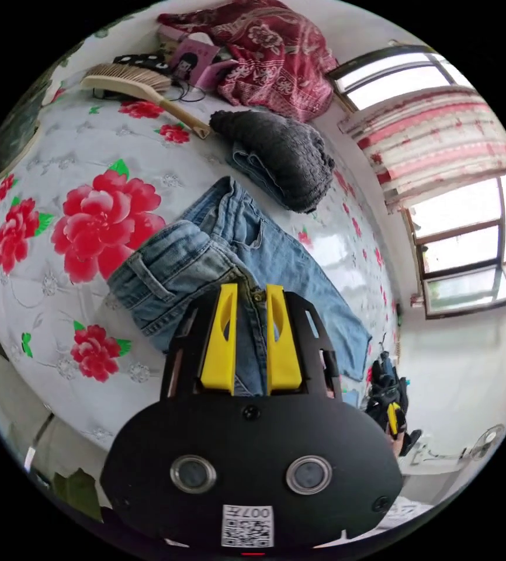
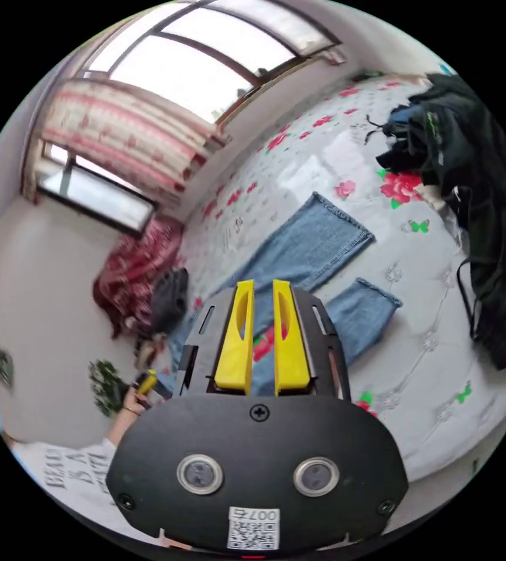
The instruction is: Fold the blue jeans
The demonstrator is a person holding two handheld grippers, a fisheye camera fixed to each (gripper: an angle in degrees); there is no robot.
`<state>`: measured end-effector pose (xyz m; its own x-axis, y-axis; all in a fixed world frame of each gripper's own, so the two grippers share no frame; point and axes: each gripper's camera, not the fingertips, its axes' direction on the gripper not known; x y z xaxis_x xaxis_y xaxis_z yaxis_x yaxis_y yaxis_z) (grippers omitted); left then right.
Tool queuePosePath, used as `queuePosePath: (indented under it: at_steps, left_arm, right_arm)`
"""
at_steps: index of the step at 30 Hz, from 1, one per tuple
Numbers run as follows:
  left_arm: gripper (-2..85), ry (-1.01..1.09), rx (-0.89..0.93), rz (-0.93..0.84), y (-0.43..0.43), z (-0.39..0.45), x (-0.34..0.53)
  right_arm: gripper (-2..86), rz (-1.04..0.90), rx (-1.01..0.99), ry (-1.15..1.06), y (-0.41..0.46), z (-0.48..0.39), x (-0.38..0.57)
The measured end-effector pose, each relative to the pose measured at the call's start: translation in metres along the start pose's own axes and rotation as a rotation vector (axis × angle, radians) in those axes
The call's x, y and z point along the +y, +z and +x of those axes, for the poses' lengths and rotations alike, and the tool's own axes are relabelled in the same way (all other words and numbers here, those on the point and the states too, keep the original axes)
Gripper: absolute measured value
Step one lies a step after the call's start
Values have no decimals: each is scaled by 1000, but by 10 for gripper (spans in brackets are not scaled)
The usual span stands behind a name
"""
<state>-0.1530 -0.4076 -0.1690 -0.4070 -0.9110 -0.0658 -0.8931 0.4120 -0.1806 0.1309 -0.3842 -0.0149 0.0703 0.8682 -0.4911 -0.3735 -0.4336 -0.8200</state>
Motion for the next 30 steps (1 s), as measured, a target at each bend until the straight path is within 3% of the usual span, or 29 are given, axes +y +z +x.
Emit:
queuePosePath:
  at_steps: [4,8,13,15,24,27,30]
  left_arm:
    - [79,71,26,52,-25,-27,25]
    - [72,55,65,23,-37,-57,39]
    - [61,-21,90,35,-22,-55,23]
    - [58,-41,79,34,-7,-47,11]
    - [49,-74,92,35,20,-43,-6]
    - [28,-103,119,29,12,-51,-9]
    - [2,-47,84,-13,-8,-44,-12]
  right_arm:
    - [58,-158,263,-137,27,19,44]
    - [79,-337,389,-179,52,42,77]
    - [91,-475,572,-504,94,14,86]
    - [88,-488,603,-476,99,20,82]
    - [45,-266,228,279,58,128,72]
    - [14,-269,65,375,56,148,70]
    - [3,-210,-58,326,29,140,56]
